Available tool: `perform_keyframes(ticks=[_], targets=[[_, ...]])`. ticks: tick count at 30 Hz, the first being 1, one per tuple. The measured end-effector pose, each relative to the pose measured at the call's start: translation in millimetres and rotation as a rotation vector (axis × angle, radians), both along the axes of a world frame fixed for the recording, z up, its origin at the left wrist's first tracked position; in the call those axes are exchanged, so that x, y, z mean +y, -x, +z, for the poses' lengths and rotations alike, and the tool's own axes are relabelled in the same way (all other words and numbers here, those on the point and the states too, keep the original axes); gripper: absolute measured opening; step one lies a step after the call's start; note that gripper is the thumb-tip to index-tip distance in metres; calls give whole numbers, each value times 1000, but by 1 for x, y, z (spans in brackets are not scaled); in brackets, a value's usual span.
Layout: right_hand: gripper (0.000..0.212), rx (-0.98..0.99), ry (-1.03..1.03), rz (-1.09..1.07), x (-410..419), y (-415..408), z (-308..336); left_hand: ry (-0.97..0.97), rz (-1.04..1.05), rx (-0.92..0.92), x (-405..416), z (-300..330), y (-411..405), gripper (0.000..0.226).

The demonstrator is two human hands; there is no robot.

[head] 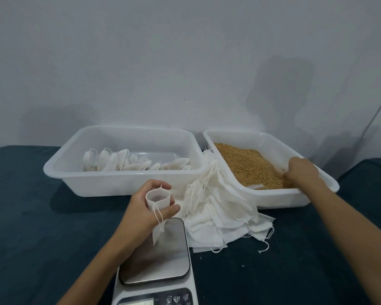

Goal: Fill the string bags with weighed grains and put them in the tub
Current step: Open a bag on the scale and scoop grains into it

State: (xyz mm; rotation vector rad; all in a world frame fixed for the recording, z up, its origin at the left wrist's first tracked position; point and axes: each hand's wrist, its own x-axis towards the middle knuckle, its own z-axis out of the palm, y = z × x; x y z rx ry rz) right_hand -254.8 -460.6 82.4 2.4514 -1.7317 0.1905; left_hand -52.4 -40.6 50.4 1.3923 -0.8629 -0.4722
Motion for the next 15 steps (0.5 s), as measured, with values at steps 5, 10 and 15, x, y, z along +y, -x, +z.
perform_keyframes(ticks=[5,10,15], targets=[[21,200,70,-21,1,-11,4,15,-4,6,-1,-1,-2,36],[23,306,79,50,2,-17,3,11,-6,-4,0,-2,-3,36],[21,267,-50,251,4,-21,-1,6,-2,-21,-1,-1,-2,37]])
